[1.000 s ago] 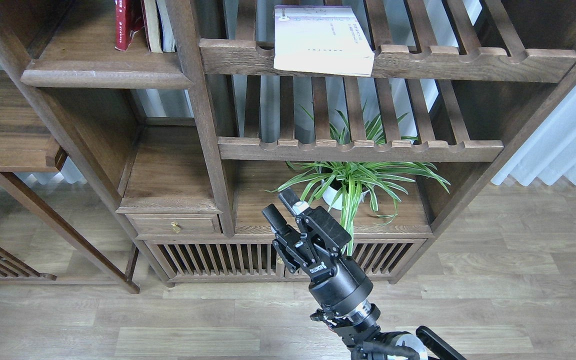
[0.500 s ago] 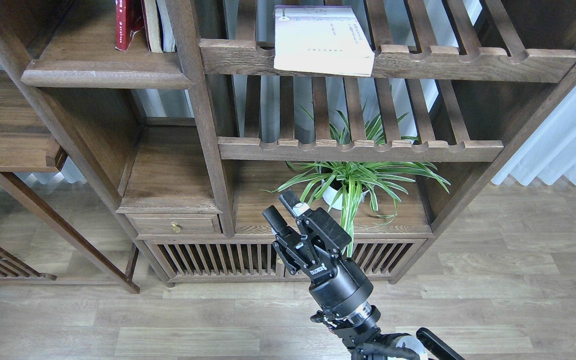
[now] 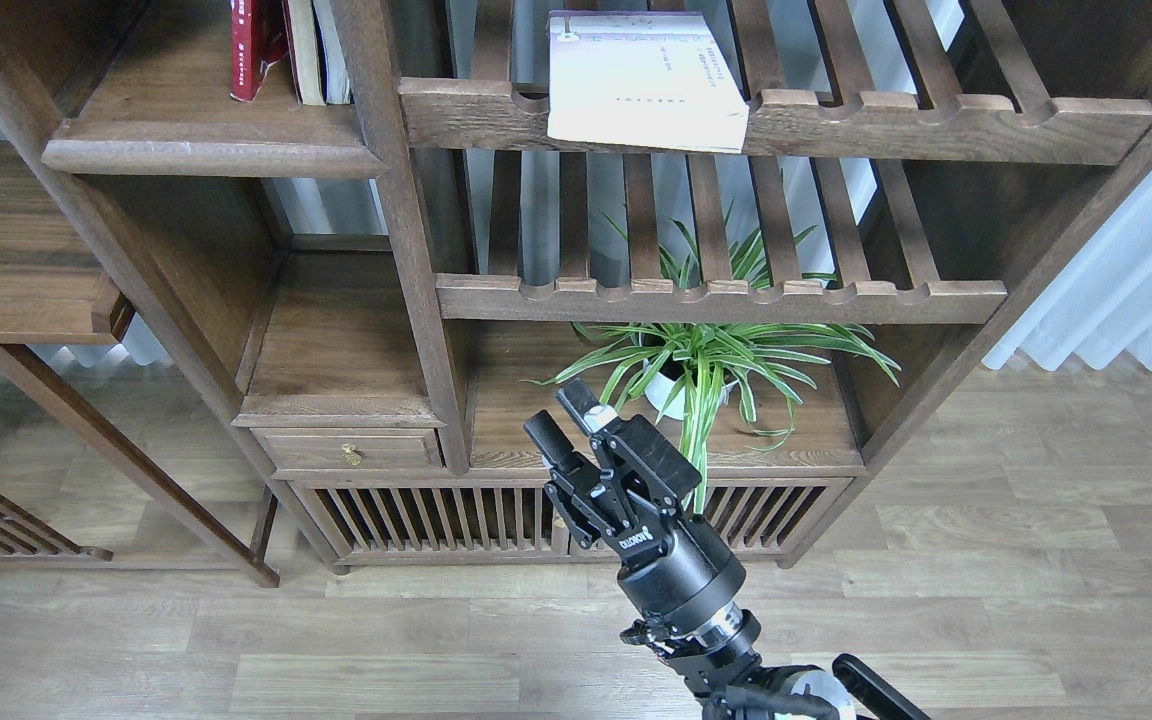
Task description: Organize books on shelf
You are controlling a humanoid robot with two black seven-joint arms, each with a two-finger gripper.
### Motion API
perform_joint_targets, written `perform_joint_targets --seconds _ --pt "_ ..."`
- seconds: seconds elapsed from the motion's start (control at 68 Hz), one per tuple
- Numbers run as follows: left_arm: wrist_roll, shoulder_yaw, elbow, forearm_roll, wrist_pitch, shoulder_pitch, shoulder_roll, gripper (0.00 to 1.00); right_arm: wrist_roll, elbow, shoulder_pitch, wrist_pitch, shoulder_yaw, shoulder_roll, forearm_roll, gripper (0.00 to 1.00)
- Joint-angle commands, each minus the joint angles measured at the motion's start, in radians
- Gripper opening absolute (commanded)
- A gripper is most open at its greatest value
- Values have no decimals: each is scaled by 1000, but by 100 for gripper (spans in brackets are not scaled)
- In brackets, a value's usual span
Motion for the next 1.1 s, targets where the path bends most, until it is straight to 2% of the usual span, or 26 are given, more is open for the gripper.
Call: perform_joint_targets --seconds 0.0,0.603,0.618,0.75,0.868,1.088 --pt "0 1 0 -1 0 2 -2 100 0 0 -2 0 0 0 1 62" --pt "3 3 -26 -3 0 13 9 100 0 -1 1 0 6 0 0 61" --pt "26 3 -47 -3 0 14 12 100 0 -3 1 0 11 0 -3 61" --pt "121 4 -123 -59 0 34 50 100 0 -4 5 0 26 0 -2 61" --pt "179 6 -202 -121 0 76 95 100 0 -4 11 0 46 0 -2 61" --pt "193 6 -388 -176 0 142 230 100 0 -3 31 0 105 -5 0 61"
